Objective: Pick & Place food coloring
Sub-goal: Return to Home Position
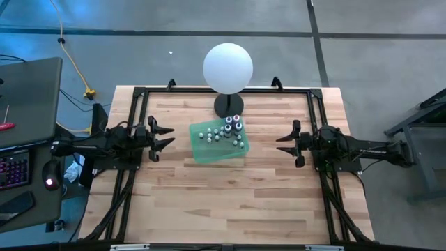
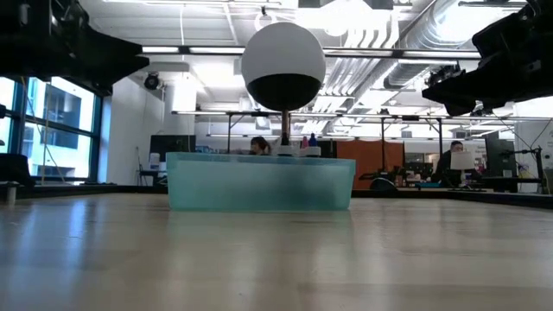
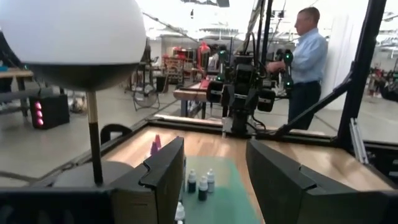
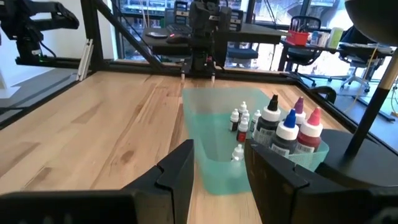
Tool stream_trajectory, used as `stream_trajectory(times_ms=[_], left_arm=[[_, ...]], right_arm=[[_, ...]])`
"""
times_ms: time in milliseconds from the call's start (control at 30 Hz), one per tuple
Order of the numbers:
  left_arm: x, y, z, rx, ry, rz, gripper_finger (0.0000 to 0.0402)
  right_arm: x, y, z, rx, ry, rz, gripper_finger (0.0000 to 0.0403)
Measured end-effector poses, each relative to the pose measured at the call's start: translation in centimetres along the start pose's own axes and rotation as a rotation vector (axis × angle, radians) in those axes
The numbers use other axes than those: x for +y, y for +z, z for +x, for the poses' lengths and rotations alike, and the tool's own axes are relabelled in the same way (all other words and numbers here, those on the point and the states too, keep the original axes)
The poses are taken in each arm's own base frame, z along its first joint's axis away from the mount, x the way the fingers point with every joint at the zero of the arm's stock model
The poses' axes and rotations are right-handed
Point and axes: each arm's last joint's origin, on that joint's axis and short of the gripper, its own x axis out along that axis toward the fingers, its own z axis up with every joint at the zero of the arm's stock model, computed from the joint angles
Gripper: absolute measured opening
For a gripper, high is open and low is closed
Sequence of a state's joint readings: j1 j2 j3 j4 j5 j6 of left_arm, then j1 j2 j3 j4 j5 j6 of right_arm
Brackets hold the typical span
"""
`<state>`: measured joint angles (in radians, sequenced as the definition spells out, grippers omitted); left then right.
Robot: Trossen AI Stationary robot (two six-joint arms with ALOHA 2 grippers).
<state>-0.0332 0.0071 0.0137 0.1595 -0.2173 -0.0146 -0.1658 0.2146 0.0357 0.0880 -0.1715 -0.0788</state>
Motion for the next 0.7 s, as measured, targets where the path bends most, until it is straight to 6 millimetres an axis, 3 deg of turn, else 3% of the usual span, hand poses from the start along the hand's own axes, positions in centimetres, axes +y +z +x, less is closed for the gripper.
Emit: stream_trajectory(times_ms=[333,700], left_arm=[[0.01,-0.41,-0.01,0.039,0.003,-0.034,0.017],[0.02,-0.6,-0.01,0.058,0.004,-0.03,0.017]], right_arm=[[0.0,0.0,0.0,0.0,0.0,0.069,0.0133],[0.0,0.05,0.0,-0.005,0.0,-0.017,0.0133]])
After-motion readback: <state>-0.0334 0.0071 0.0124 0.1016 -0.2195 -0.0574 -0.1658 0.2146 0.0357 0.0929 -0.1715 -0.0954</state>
